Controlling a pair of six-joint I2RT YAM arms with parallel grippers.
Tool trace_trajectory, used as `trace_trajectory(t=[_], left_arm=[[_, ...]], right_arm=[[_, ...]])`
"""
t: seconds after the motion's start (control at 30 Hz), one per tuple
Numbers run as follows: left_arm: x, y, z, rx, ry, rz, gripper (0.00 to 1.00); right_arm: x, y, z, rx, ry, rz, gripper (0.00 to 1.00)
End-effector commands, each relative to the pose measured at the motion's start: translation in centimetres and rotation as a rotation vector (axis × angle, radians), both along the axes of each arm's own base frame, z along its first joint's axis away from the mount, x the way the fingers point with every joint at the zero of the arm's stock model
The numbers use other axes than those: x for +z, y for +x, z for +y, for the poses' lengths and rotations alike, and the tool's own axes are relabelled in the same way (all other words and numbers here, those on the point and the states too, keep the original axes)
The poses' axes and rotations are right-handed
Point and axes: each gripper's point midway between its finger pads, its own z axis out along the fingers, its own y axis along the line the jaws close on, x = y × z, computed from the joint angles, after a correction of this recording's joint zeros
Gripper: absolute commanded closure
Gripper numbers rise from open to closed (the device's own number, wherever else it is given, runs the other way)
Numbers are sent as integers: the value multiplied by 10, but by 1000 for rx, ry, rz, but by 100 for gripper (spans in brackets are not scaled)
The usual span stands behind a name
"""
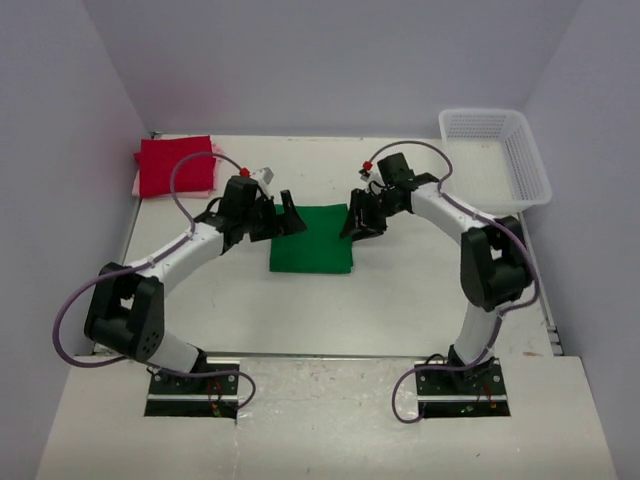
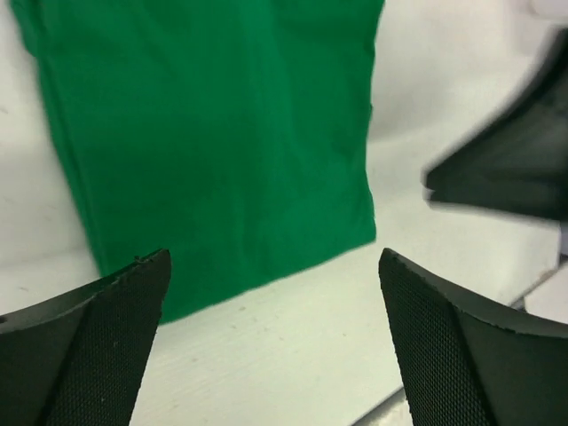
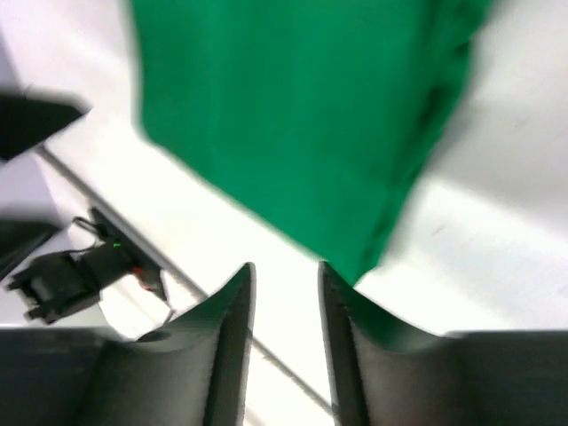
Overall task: Fold and stack the t-shirts
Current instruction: Put the neatly folded tshirt into the corner of the board with the left arm
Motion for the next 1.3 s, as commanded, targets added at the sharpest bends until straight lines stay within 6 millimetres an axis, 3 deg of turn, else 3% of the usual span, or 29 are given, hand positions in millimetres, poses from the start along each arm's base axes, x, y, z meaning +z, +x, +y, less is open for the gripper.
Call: trace_trajectory(t=[0.0,0.03,0.07,0.17,0.2,0.23,0.27,0.4,0.97,1.13,1.23,1.27], left_arm=[[1,24,39,91,174,35,0],[-9,28,39,81,170,68,0],[-6,33,39,73,155,87,0],[-19,47,52,71,172,118,0],[-25,49,56,63,189,121,6],[-40,47,63,61,193,161,9],[-49,45,66,57,189,178,12],[-81,30,70,43,156,238,12],[-127,-7,54,-34,130,386,14],[-153,-22,38,-71,199,437,16],[-178,-34,18,-101,250,476,20],[-184,-37,13,-99,250,497,31]], right_arm=[[71,-20,1,61,-3,-212,49],[81,-26,0,61,-14,-243,43],[98,-34,-7,44,-20,-284,40],[123,-50,-19,26,-32,-331,40],[128,-53,-23,19,-36,-343,40],[128,-59,-27,13,-42,-348,40],[142,-65,-30,8,-24,-391,40],[157,-77,-37,5,-6,-462,40],[162,-105,-49,-22,40,-536,41],[161,-109,-52,-28,41,-534,41],[164,-113,-52,-29,55,-540,41],[166,-114,-53,-34,57,-546,41]])
